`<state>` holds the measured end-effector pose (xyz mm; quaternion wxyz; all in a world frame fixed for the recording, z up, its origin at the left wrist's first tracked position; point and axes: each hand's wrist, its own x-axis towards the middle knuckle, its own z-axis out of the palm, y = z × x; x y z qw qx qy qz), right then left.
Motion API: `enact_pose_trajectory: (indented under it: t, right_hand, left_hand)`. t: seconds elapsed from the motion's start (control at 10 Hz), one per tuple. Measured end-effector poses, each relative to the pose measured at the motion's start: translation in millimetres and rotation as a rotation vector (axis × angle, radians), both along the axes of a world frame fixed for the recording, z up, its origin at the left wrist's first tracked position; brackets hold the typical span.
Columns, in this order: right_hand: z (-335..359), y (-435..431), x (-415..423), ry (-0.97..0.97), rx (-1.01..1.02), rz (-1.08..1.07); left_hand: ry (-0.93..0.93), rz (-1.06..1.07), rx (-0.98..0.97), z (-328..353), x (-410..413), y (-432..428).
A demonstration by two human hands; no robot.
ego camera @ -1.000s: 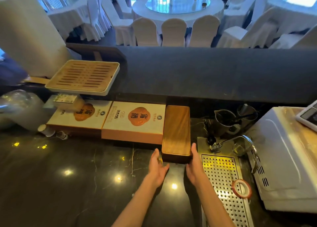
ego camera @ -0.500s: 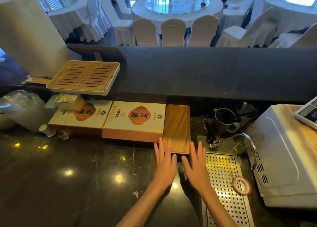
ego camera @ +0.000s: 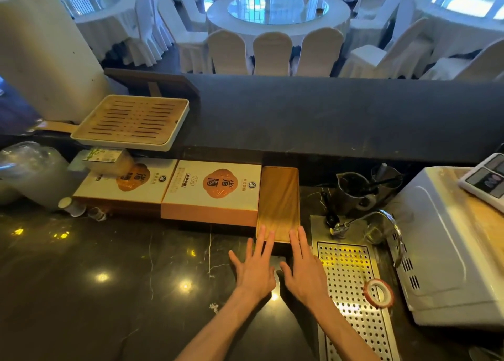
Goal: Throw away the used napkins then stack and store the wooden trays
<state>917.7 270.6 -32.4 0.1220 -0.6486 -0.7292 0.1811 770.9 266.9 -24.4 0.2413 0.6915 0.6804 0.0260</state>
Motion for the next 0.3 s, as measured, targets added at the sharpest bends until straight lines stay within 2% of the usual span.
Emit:
enact_pose_trajectory:
  t: [0.2, 0.3]
  right_hand:
    - [34.6, 5.7, 2.2, -0.1, -0.123, 0.027]
    - [66.1, 12.5, 2.3, 0.053, -0.242, 0.067]
  left_hand:
    - [-0.003, -0.021, -0.179, 45.6, -5.0, 8.5]
    - [-0.101, -0.036, -0.154, 73.5, -14.3, 13.2]
